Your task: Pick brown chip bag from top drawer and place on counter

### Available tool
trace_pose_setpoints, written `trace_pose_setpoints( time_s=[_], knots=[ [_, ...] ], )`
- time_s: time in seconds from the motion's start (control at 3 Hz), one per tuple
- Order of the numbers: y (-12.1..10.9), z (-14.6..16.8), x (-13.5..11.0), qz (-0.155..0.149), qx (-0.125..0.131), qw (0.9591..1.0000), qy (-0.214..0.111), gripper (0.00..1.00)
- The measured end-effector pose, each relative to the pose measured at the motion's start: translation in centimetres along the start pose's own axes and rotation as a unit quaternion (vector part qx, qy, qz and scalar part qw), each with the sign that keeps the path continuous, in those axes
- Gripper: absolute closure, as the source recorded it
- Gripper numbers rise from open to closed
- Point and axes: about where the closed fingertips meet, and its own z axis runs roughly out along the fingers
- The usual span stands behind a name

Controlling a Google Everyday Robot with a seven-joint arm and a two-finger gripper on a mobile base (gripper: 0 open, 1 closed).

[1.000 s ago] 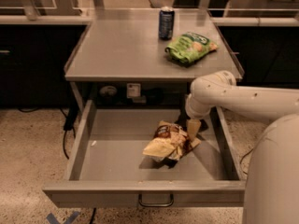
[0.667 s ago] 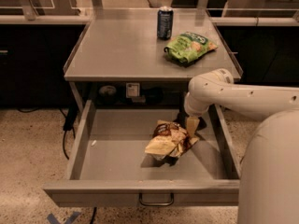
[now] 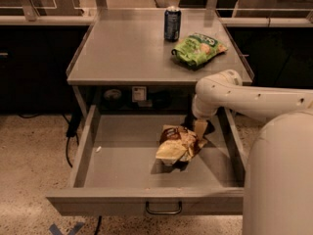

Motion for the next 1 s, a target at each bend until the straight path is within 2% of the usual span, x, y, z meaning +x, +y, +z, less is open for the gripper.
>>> trace_pose_setpoints(
  time_s=[1.0],
  knots=[
    [-0.32,0.34,-0.32,-0.001,-0.001,1.0000,-0.001,0.00]
  ],
)
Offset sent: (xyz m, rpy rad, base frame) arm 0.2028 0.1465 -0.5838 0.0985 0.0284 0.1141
